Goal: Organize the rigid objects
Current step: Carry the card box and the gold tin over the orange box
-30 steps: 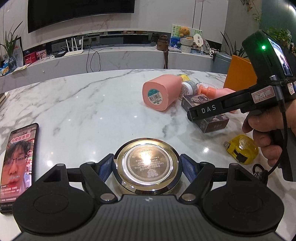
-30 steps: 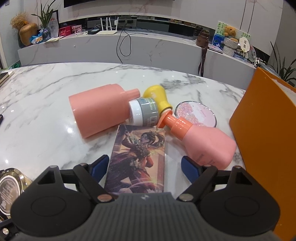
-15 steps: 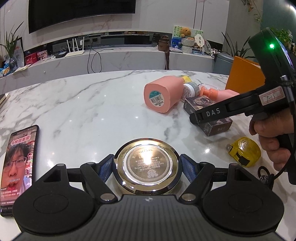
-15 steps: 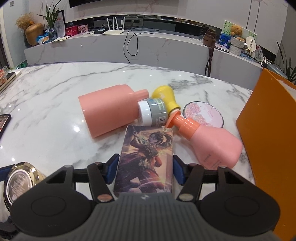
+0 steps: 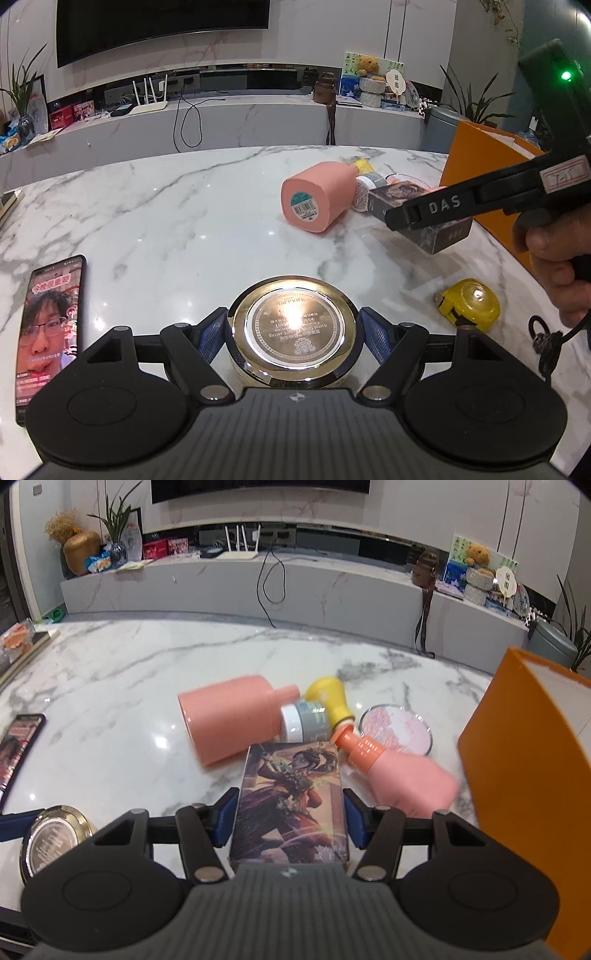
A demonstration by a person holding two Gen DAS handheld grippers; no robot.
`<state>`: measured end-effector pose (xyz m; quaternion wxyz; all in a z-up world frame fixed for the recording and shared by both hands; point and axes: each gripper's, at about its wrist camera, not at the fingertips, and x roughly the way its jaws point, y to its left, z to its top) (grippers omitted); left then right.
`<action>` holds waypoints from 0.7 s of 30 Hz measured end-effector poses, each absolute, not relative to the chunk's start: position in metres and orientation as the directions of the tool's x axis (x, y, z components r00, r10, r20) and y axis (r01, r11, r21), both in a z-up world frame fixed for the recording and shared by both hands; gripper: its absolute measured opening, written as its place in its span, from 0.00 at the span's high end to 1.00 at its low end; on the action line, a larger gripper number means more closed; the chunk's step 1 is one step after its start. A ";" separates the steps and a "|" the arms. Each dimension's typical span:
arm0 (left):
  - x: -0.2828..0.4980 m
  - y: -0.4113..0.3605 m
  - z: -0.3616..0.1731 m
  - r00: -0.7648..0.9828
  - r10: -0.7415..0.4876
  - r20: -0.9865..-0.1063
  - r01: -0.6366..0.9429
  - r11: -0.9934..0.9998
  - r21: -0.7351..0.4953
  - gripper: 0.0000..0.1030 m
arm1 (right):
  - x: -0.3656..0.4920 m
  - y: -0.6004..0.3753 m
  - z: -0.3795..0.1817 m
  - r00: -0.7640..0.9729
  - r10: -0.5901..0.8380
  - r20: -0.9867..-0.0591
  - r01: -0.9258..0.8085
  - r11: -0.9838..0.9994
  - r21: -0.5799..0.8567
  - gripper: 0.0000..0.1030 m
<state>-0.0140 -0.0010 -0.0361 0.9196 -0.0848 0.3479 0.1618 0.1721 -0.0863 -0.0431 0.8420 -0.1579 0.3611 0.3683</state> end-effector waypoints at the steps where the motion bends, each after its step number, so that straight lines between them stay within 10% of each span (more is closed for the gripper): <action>1: -0.015 -0.002 -0.034 0.705 0.242 -0.667 -0.356 0.934 -0.038 0.15 | 0.172 -0.088 -0.040 0.467 0.511 -0.722 -0.736 0.677 0.004 0.44; 21: 0.025 -0.051 0.030 0.761 0.179 -0.624 -0.220 0.975 0.011 0.15 | 0.191 -0.165 0.021 0.509 0.562 -0.652 -0.699 0.712 0.069 0.44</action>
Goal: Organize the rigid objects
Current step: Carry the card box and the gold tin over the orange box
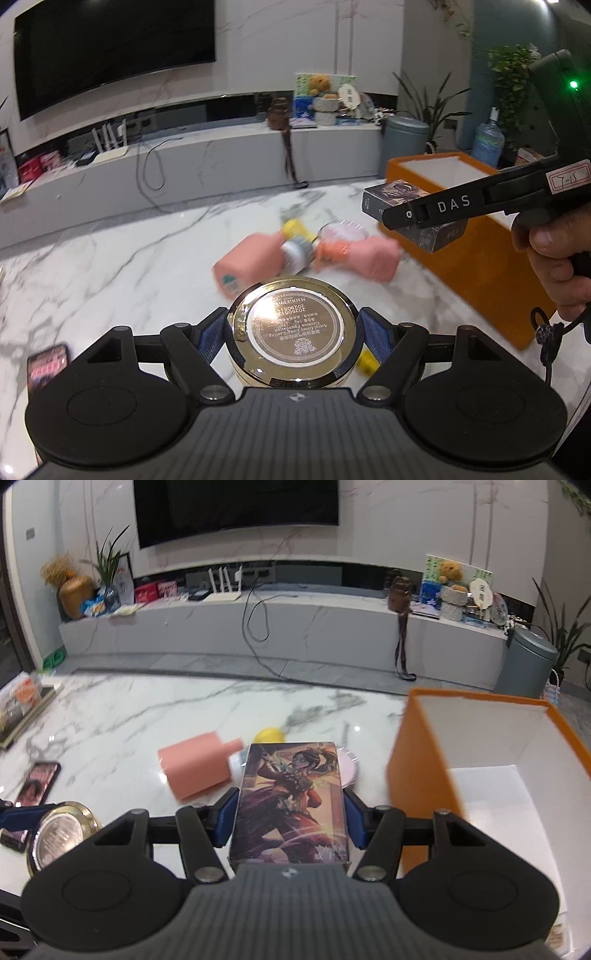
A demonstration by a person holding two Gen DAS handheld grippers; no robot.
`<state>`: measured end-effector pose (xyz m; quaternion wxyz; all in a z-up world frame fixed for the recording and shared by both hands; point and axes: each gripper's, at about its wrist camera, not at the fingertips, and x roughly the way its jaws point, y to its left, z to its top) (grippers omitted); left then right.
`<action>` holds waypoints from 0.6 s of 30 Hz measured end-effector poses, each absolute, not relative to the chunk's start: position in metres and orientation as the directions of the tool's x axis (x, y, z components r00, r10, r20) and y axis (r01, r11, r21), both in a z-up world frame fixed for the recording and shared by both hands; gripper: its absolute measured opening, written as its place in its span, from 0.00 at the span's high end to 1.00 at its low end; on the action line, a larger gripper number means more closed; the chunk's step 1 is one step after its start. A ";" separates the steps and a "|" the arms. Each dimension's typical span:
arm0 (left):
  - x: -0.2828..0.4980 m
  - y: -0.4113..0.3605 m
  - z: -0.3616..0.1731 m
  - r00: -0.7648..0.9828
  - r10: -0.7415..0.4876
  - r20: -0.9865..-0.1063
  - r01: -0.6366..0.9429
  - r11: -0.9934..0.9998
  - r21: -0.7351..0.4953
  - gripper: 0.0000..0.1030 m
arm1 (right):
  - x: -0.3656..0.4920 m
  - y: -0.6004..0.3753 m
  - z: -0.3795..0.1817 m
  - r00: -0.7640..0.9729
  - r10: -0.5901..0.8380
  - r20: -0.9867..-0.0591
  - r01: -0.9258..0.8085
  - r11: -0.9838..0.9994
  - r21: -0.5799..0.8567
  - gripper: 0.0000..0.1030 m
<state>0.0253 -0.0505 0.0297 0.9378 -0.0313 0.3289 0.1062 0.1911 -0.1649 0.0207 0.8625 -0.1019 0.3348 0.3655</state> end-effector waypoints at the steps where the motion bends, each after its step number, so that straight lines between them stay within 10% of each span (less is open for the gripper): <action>1: 0.030 -0.053 0.033 0.764 0.173 -0.621 -0.211 0.977 0.012 0.15 | 0.194 -0.170 0.025 0.513 0.564 -0.647 -0.693 0.717 0.075 0.44; 18: 0.100 -0.099 0.076 0.814 0.082 -0.575 -0.071 0.997 0.041 0.15 | 0.243 -0.249 0.072 0.568 0.576 -0.589 -0.618 0.770 0.157 0.44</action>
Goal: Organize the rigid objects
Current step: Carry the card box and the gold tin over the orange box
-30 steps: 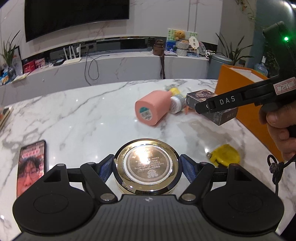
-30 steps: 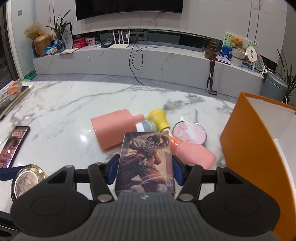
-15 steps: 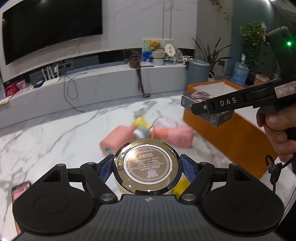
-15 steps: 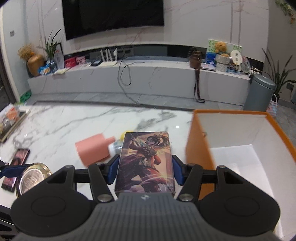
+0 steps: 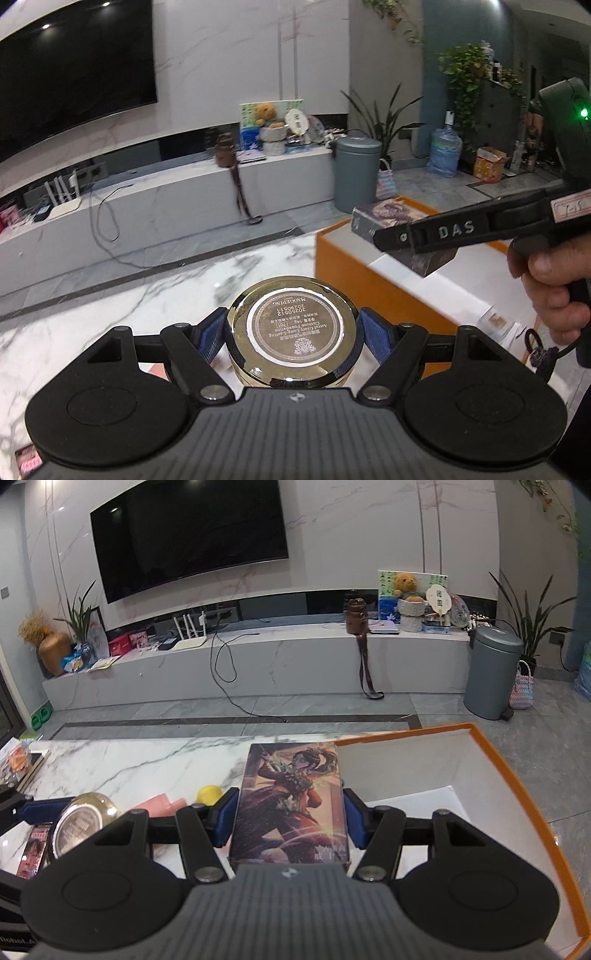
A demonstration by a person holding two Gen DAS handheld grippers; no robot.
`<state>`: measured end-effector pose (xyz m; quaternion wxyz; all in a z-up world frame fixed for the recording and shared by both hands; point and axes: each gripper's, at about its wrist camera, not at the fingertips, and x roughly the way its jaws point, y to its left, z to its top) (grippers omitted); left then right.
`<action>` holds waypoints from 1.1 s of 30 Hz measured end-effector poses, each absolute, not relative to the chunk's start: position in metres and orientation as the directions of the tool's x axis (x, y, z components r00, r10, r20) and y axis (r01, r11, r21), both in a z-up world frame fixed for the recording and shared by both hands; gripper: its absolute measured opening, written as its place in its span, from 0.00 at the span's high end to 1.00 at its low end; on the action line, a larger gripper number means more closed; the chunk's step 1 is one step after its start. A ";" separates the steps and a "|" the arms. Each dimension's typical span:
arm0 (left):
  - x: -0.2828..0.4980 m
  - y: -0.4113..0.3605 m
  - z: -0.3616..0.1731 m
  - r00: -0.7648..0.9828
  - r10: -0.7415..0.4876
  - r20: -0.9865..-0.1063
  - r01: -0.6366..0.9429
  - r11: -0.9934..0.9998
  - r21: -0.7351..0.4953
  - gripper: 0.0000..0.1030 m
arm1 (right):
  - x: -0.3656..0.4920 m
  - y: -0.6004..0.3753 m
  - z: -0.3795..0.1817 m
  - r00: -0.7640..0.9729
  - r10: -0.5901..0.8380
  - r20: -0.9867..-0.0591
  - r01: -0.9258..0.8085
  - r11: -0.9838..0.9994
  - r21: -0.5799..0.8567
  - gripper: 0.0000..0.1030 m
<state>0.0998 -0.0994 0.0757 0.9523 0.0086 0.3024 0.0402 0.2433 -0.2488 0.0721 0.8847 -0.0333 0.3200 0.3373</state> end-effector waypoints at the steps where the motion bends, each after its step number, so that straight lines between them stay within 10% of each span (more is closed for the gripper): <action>1: 0.104 -0.103 0.077 0.816 0.075 -0.573 -0.061 0.997 0.043 0.15 | 0.245 -0.252 0.073 0.569 0.575 -0.588 -0.614 0.773 0.161 0.44; 33: 0.207 -0.179 0.069 0.773 -0.107 -0.626 0.169 0.985 0.040 0.15 | 0.314 -0.344 0.078 0.600 0.490 -0.633 -0.498 0.847 0.184 0.44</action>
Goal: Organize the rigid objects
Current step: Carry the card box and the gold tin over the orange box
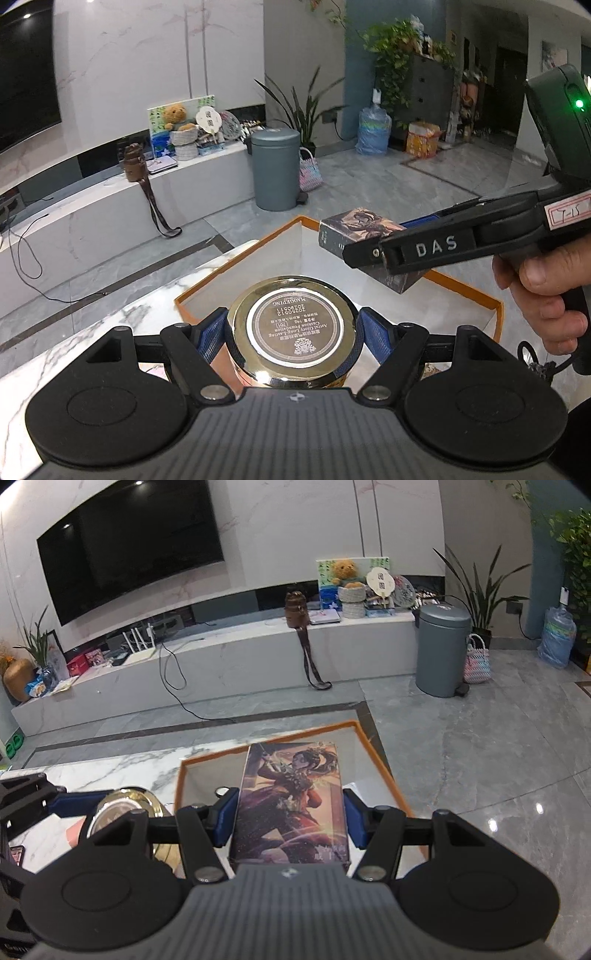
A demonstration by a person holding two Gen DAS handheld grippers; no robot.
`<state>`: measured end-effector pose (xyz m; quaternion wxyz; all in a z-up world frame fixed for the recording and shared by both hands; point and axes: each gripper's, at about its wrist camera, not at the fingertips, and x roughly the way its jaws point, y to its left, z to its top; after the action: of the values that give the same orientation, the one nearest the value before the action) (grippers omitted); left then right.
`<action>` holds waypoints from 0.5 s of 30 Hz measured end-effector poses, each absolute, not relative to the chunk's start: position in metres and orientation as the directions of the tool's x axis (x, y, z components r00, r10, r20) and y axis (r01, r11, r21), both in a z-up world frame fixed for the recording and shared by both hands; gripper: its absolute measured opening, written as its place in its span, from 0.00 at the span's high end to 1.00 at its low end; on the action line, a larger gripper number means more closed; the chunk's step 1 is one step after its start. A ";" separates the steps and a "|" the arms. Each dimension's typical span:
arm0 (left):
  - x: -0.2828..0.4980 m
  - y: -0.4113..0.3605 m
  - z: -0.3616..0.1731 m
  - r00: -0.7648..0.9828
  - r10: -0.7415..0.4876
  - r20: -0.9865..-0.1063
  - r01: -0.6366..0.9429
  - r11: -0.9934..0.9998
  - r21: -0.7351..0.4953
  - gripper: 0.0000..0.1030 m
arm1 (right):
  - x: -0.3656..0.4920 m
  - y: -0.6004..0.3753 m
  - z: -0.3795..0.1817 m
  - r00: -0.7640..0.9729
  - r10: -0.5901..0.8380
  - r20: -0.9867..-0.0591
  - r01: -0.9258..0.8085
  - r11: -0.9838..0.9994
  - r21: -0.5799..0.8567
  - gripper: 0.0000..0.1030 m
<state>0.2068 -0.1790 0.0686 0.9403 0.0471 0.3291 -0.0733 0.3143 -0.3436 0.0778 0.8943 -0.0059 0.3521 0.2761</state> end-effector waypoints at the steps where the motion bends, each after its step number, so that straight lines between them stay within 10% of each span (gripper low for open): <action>1: 0.212 -0.182 0.067 0.766 -0.101 -0.635 0.174 0.983 0.053 0.15 | 0.317 -0.345 0.076 0.599 0.479 -0.642 -0.492 0.852 0.177 0.44; 15: 0.251 -0.222 0.020 0.677 -0.036 -0.735 0.278 0.937 0.210 0.15 | 0.350 -0.339 0.025 0.510 0.334 -0.793 -0.464 0.883 0.074 0.44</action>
<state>0.2512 -0.2222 0.0196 0.9026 0.1542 0.3925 -0.0868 0.3502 -0.3386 0.0249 0.8657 -0.0738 0.4381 0.2305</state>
